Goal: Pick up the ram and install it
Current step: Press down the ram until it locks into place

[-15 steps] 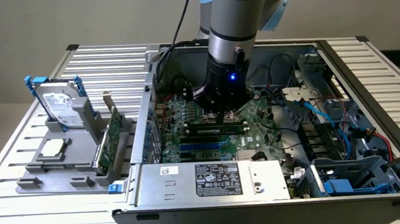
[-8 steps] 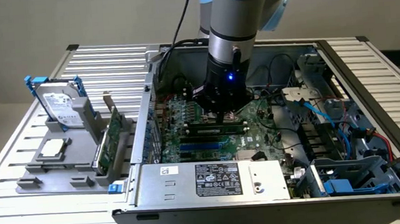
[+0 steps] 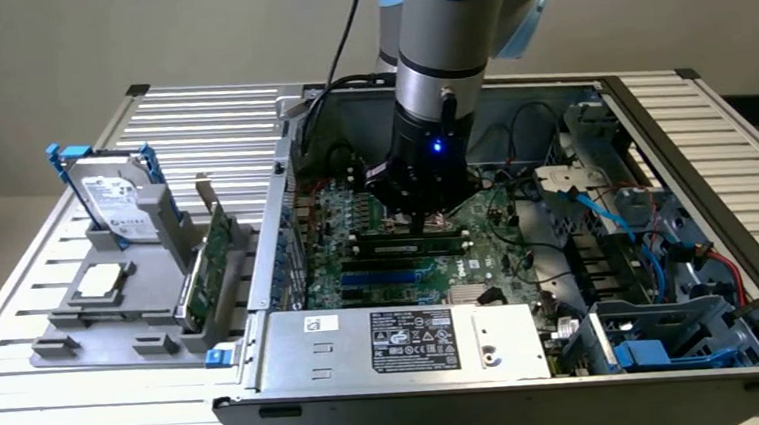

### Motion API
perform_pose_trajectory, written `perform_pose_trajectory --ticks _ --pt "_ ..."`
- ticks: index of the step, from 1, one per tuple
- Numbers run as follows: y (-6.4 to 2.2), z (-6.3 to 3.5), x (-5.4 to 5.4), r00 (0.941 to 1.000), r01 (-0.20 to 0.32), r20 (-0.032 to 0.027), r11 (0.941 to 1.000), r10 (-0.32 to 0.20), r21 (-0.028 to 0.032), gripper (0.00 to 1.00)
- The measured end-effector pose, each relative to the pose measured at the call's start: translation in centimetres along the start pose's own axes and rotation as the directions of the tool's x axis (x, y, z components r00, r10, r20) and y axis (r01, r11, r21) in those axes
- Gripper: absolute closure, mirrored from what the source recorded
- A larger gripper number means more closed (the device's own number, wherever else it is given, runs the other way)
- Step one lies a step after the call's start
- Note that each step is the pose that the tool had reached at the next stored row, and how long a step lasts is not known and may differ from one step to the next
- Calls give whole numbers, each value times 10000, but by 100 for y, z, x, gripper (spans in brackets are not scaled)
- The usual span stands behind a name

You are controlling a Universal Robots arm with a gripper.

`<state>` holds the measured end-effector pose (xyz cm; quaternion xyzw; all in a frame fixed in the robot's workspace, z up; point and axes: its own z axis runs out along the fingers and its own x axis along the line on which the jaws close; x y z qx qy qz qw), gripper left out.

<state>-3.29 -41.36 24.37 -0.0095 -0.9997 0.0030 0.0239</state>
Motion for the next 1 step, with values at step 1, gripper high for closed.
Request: perform_pose_trajectory --ticks 1 --pt "0 0 0 10000 0 0 10000 0 0 89"
